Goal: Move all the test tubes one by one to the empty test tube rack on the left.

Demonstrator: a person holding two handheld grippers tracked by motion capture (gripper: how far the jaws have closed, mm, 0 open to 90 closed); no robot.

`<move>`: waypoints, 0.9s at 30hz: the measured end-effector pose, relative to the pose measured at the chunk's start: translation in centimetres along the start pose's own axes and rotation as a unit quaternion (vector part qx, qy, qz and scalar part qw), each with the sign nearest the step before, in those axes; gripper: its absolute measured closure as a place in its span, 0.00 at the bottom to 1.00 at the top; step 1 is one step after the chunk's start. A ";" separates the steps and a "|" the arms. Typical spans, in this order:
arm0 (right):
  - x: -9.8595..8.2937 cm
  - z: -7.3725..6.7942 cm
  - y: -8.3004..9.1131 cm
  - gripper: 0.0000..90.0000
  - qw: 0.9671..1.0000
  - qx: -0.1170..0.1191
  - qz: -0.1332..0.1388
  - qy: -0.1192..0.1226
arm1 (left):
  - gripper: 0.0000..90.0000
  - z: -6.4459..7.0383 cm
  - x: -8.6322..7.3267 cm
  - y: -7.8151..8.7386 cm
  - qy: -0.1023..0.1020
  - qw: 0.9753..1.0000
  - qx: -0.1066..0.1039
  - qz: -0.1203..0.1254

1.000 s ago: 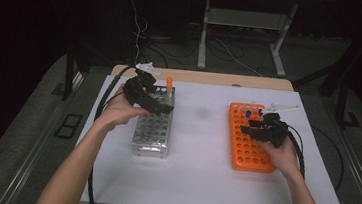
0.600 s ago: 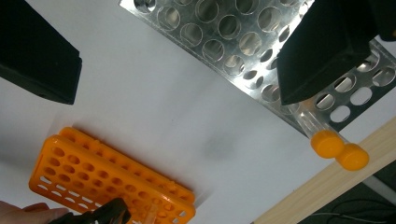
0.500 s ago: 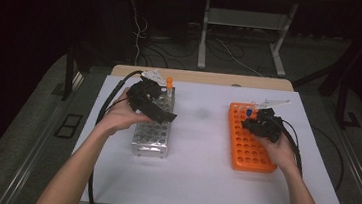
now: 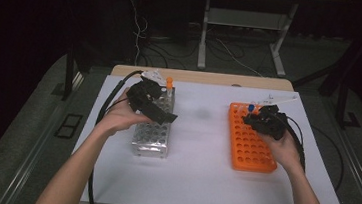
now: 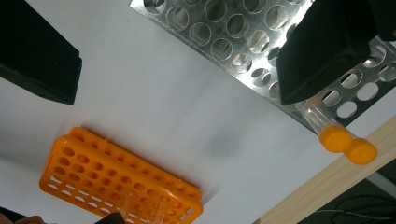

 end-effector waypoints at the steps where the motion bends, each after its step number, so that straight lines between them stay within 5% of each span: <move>1: 0.1 -0.2 0.2 0.84 1.000 0.000 -0.001 0.003 | 0.00 0.1 0.1 0.1 -0.002 1.000 -0.001 0.000; 20: 1.6 -4.7 2.2 0.84 0.997 0.055 -0.003 0.056 | 0.00 2.0 1.2 0.7 -0.036 0.999 -0.010 0.002; 27: 2.0 -6.7 2.4 0.84 0.993 0.092 -0.003 0.079 | 0.00 3.1 1.7 0.7 -0.055 0.998 -0.018 0.003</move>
Point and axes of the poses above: each handheld gripper's, and its own axes: y roughly backward along the jaws, x roughly out of its top, z roughly to its right, the point moved 7 cm from there along -y, roughly forward along the jaws, and after that the axes turned 14 degrees about -z, right-handed, at the moved point
